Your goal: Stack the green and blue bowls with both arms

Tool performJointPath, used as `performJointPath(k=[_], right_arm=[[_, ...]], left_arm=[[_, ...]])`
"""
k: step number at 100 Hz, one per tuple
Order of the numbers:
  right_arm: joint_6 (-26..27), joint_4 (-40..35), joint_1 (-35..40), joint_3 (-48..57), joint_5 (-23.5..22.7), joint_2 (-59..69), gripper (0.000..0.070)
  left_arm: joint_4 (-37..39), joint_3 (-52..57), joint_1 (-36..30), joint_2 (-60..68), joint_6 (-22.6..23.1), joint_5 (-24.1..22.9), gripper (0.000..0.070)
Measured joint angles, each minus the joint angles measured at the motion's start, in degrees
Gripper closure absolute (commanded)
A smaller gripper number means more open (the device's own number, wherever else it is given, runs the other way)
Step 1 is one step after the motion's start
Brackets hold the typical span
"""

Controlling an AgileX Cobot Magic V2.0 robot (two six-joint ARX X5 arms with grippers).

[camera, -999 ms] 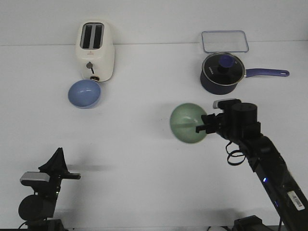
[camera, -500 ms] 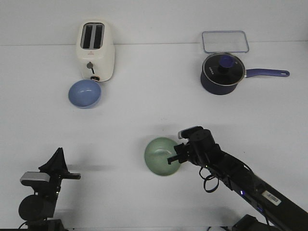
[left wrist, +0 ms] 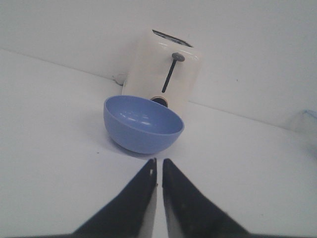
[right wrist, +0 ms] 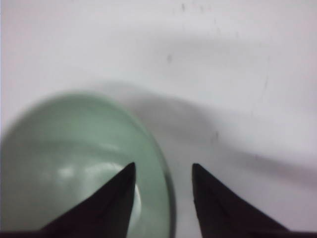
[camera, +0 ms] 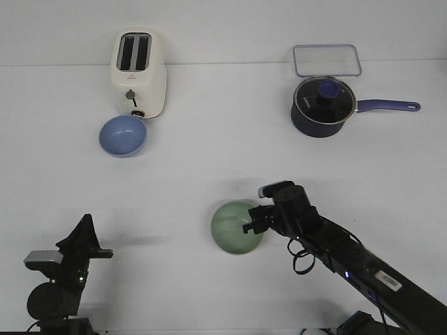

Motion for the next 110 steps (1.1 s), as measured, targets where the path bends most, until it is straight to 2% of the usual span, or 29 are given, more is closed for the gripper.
performJointPath(k=[17, 25, 33, 46, 60, 81, 93, 96, 99, 110], right_arm=[[-1.6, 2.5, -6.6, 0.0, 0.2, -10.4, 0.044], [-3.4, 0.7, -10.4, -0.3, 2.4, -14.4, 0.044], [-4.3, 2.9, -13.8, -3.7, 3.5, -18.4, 0.0441], [-4.4, 4.1, -16.2, -12.3, 3.4, -25.5, 0.0441], [-4.4, 3.6, -16.7, -17.7, 3.3, -29.6, 0.0441], [-4.4, 3.8, -16.7, -18.1, 3.3, -30.4, 0.0441], [-4.4, 3.8, -16.7, -18.1, 3.3, -30.4, 0.0441], [-4.4, 3.8, -16.7, -18.1, 3.3, -30.4, 0.0441], [-4.4, 3.8, -16.7, -18.1, 3.2, -30.4, 0.0441], [-4.4, 3.8, -16.7, -18.1, 3.2, -30.4, 0.0441]], left_arm=[[0.0, 0.0, 0.0, 0.0, -10.4, 0.0, 0.0687], [-0.2, 0.2, 0.0, 0.0, -15.7, 0.0, 0.0685], [-1.7, 1.2, 0.0, 0.4, -20.5, 0.0, 0.0685], [-6.6, 5.7, 0.0, 4.3, -23.4, 0.0, 0.0685], [-9.6, 12.8, 0.0, 13.3, -21.3, 0.0, 0.0685], [-12.6, 28.2, 0.0, 35.3, -10.1, -2.1, 0.0685], [-11.4, 36.6, 0.2, 49.6, -5.6, -3.3, 0.0681], [-10.8, 38.4, 0.3, 53.0, -4.6, -3.3, 0.0655], [-10.3, 40.0, 0.4, 56.2, -3.9, -3.3, 0.0591], [-9.2, 45.7, 0.8, 66.6, -2.6, -3.3, 0.0243]])
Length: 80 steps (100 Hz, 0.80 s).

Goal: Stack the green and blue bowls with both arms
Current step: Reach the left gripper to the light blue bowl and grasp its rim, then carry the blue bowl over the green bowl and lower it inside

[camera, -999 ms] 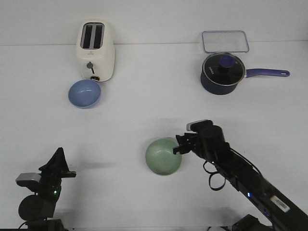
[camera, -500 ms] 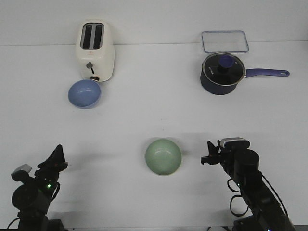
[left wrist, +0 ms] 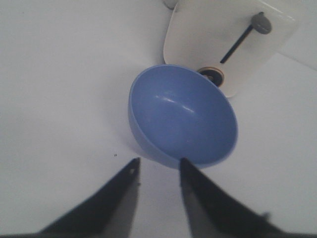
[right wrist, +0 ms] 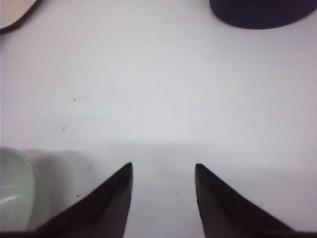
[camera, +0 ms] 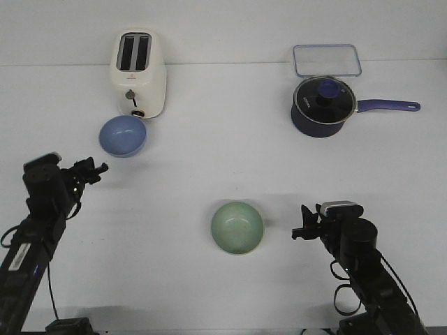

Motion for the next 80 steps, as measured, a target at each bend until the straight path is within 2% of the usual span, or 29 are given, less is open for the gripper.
performJointPath(k=[5, 44, 54, 59, 66, 76, 80], right_arm=[[0.0, 0.0, 0.0, 0.0, 0.0, 0.0, 0.0441], [0.0, 0.0, 0.0, 0.0, -1.4, 0.0, 0.0442], [0.0, 0.0, 0.0, 0.0, -1.4, 0.0, 0.0442], [0.0, 0.0, 0.0, 0.0, -1.4, 0.0, 0.0442], [0.0, -0.1, 0.0, 0.0, -1.4, 0.0, 0.0442], [0.0, -0.1, 0.0, 0.0, -1.4, 0.0, 0.0442], [0.0, -0.1, 0.0, 0.0, -1.4, 0.0, 0.0442]], left_arm=[[0.3, 2.6, 0.2, 4.3, 0.2, 0.0, 0.0186], [0.2, 19.2, 2.6, 29.8, 0.9, 0.0, 0.0197], [0.2, 22.3, 2.6, 34.4, 0.9, 1.4, 0.0213], [0.2, 23.5, 2.6, 36.5, 0.8, 2.6, 0.0275], [0.2, 24.7, 2.6, 38.9, 0.8, 4.7, 0.042], [-0.3, 25.3, 2.4, 40.9, 0.3, 7.2, 0.07], [-0.5, 25.3, 2.3, 41.0, 0.2, 7.6, 0.0685]])
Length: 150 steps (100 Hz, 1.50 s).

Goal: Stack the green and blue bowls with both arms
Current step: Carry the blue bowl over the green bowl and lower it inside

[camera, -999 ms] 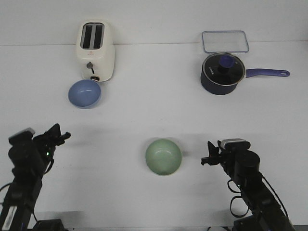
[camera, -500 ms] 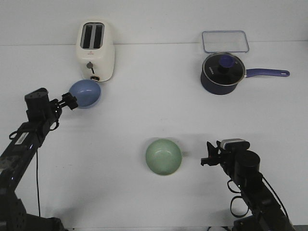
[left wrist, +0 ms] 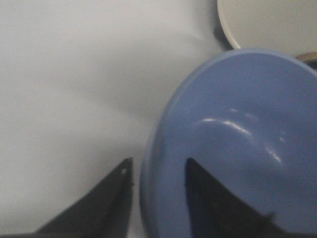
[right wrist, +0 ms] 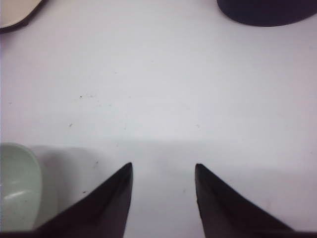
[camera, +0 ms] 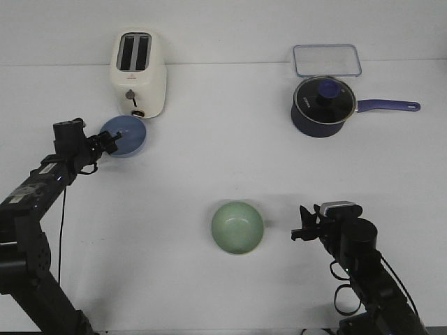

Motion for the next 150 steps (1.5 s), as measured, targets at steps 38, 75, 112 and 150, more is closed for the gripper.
performJointPath(k=[38, 75, 112, 150], right_arm=[[0.0, 0.0, 0.0, 0.0, 0.0, 0.0, 0.0442], [0.0, 0.0, 0.0, 0.0, 0.0, 0.0, 0.0442], [0.0, 0.0, 0.0, 0.0, 0.0, 0.0, 0.0442], [0.0, 0.0, 0.0, 0.0, 0.0, 0.0, 0.0442]], left_arm=[[-7.1, 0.1, -0.1, -7.9, -0.1, 10.8, 0.0687], [-19.7, -3.2, -10.6, -28.0, 6.4, 17.2, 0.0687], [-11.5, -16.6, -34.9, -30.4, 5.4, 18.3, 0.0687], [0.1, -16.5, -42.3, -21.3, 2.1, 16.6, 0.0337]])
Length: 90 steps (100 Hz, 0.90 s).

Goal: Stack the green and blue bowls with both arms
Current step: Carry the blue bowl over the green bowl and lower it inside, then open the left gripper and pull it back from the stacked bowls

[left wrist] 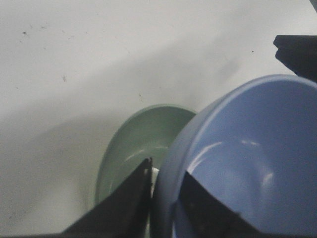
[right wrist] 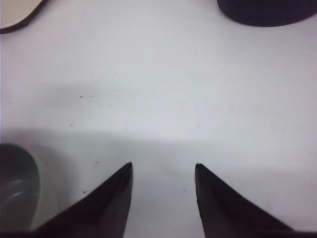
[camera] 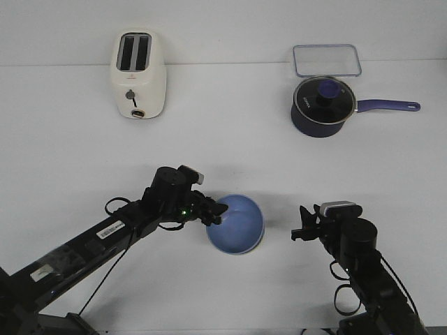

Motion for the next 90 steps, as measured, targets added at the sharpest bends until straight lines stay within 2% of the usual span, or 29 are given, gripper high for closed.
performJointPath(k=[3, 6, 22, 26, 30, 33, 39, 44, 52, 61, 70, 81, 90], right_arm=[[0.0, 0.0, 0.0, 0.0, 0.0, 0.0, 0.0442], [0.0, 0.0, 0.0, 0.0, 0.0, 0.0, 0.0442], [0.0, 0.0, 0.0, 0.0, 0.2, 0.0, 0.0442], [0.0, 0.0, 0.0, 0.0, 0.4, 0.0, 0.0444], [0.0, 0.0, 0.0, 0.0, 1.0, -0.1, 0.0455], [0.0, 0.0, 0.0, 0.0, 1.2, -0.3, 0.0479], [-0.1, 0.0, 0.0, 0.0, 1.3, -1.2, 0.0596], [-0.5, -0.2, 0.0, 0.0, 1.4, -2.5, 0.07], [-1.4, -1.4, 0.0, 0.0, 1.5, -5.1, 0.07], [-2.4, -2.8, 0.0, 0.0, 3.3, -8.4, 0.07], [-3.5, 0.1, 0.0, -1.2, 4.6, -13.2, 0.07], [-4.9, 6.1, 0.0, -5.1, 5.2, -21.1, 0.07], [-5.5, 7.5, 0.0, -6.9, 7.6, -24.8, 0.07]], left_arm=[[0.3, 0.0, 0.1, 0.0, -0.2, 0.0, 0.0276], [0.6, 0.0, 0.1, 0.0, -0.5, 0.0, 0.0251], [-0.8, 0.1, 1.1, -0.8, -0.8, 0.0, 0.0263], [-1.9, 0.1, 2.1, -1.9, -0.8, 0.0, 0.0315], [-2.9, 0.1, 3.3, -3.5, -0.8, 0.0, 0.0401], [-3.5, 0.1, 4.4, -5.0, -0.8, -0.1, 0.0489], [-5.0, 0.1, 6.6, -8.7, -0.2, -1.5, 0.07], [-6.4, 0.1, 8.4, -12.1, 0.8, -3.9, 0.0688], [-9.8, 0.1, 11.5, -17.8, 2.9, -10.6, 0.0687], [-13.9, 0.0, 14.6, -24.4, 6.4, -22.0, 0.0687], [-10.6, -3.7, 17.1, -31.9, 10.0, -31.9, 0.0687], [-0.8, -14.7, 20.6, -42.9, 12.3, -33.2, 0.0687], [8.8, -25.8, 23.2, -51.5, 13.7, -33.3, 0.0688]])
